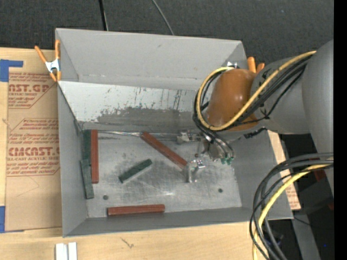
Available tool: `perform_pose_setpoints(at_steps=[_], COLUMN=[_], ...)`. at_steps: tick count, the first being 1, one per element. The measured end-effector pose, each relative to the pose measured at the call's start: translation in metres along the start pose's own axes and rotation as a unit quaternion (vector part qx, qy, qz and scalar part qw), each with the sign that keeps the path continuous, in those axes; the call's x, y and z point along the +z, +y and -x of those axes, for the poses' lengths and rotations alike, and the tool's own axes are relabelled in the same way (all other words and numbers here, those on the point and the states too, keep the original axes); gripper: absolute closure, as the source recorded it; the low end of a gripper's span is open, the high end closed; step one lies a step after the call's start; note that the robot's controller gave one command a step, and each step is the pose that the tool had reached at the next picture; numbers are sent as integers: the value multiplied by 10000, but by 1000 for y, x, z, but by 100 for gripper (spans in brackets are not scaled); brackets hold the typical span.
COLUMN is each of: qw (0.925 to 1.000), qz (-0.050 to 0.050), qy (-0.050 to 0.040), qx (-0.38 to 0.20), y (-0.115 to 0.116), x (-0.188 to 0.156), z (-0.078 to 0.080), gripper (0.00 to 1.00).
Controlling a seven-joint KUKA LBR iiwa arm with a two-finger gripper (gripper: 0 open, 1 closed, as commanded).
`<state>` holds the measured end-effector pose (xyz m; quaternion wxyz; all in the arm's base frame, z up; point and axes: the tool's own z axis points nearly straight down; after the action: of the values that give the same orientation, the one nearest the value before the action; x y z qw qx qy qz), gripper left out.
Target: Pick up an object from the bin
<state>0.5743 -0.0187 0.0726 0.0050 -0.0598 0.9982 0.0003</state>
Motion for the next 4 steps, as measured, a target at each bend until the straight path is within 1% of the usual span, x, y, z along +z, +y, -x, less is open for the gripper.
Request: perform_pose_setpoints(at_steps=[1, 2, 3, 4], qw=[10000, 10000, 9911, 9912], qz=[3, 3, 0, 11], qy=[59, 57, 0, 32], qx=[-3, -3, -1328, -1321], y=[0, 0, 30, 30], x=[-1, -1, -161, -157], z=[-2, -2, -7, -9], gripper=[100, 100, 100, 100])
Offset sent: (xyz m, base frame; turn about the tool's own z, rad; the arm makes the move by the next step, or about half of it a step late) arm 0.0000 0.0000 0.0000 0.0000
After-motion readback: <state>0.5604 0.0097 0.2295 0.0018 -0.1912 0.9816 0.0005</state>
